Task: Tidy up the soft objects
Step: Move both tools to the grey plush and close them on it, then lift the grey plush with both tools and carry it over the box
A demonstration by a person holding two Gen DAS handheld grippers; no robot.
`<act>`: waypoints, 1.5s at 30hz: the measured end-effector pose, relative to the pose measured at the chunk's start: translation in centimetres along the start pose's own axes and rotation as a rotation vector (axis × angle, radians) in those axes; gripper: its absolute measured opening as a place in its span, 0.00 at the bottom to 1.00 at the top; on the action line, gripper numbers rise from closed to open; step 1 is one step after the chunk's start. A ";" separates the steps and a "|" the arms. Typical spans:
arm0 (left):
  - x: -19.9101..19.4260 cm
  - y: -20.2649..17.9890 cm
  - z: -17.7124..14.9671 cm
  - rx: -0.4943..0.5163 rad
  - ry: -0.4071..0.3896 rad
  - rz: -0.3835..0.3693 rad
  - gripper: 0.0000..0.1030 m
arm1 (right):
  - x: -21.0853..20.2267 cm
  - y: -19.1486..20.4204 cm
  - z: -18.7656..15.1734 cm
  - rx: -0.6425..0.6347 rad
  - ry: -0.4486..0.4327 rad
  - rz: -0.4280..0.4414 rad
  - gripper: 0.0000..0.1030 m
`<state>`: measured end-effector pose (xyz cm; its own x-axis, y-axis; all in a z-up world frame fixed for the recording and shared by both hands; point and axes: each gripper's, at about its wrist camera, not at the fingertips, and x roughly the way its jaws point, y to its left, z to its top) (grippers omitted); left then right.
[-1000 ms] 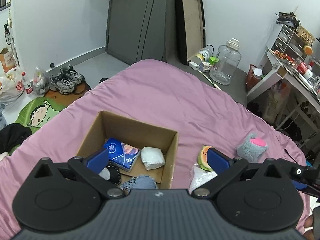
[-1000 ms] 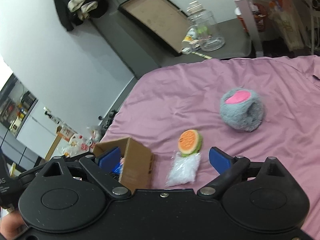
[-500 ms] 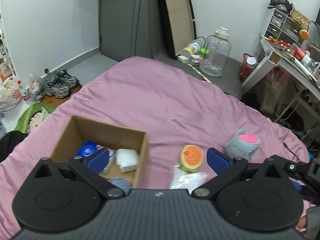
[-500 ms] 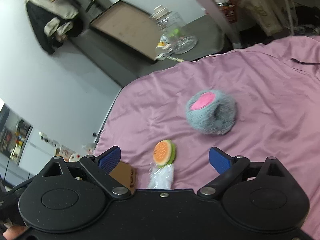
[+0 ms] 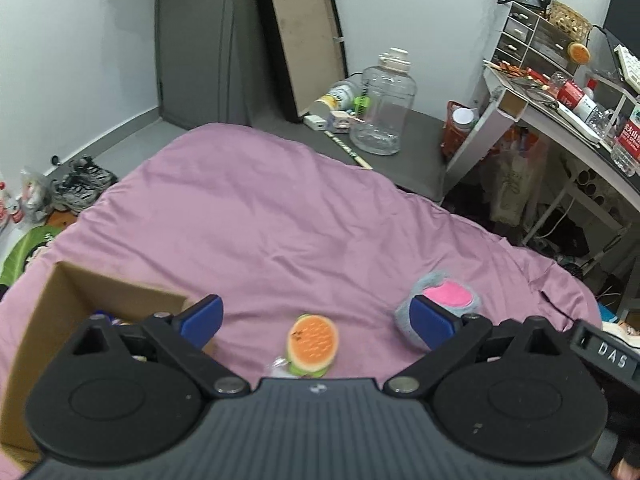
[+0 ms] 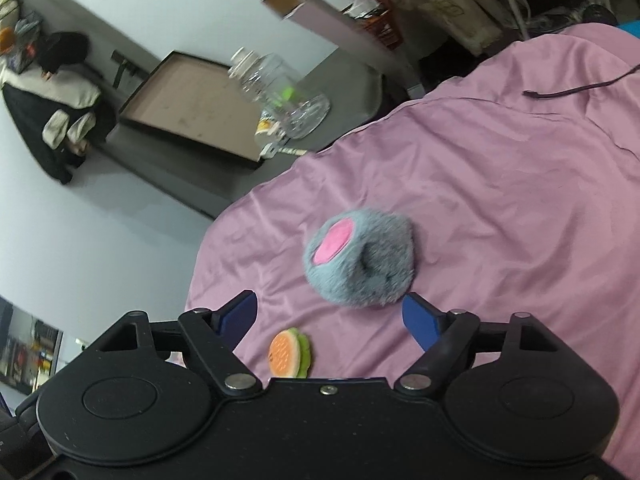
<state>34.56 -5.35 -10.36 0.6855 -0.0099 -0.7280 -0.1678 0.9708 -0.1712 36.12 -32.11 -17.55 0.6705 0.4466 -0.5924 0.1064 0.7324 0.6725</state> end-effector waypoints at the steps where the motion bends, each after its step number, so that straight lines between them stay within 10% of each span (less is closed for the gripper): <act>1: 0.4 -0.3 0.1 0.000 -0.003 -0.006 0.94 | 0.3 -0.3 0.1 0.008 -0.003 -0.004 0.74; 12: 6.5 -3.4 1.0 -0.001 0.064 -0.100 0.64 | 3.3 -2.9 1.0 0.107 0.007 0.005 0.38; 30: 14.1 -5.8 1.0 -0.061 0.168 -0.235 0.47 | 7.3 -5.1 1.7 0.216 0.025 0.103 0.26; 34: 14.0 -5.9 0.9 -0.084 0.182 -0.294 0.29 | 7.1 -5.8 1.9 0.244 0.014 0.097 0.26; 45: 12.0 -7.1 0.2 -0.112 0.241 -0.376 0.27 | 5.3 -5.8 2.2 0.255 -0.043 0.088 0.19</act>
<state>44.10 -12.36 -17.79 0.5318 -0.4246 -0.7328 -0.0239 0.8574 -0.5141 40.66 -35.11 -23.63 0.7156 0.4766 -0.5106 0.2238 0.5360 0.8140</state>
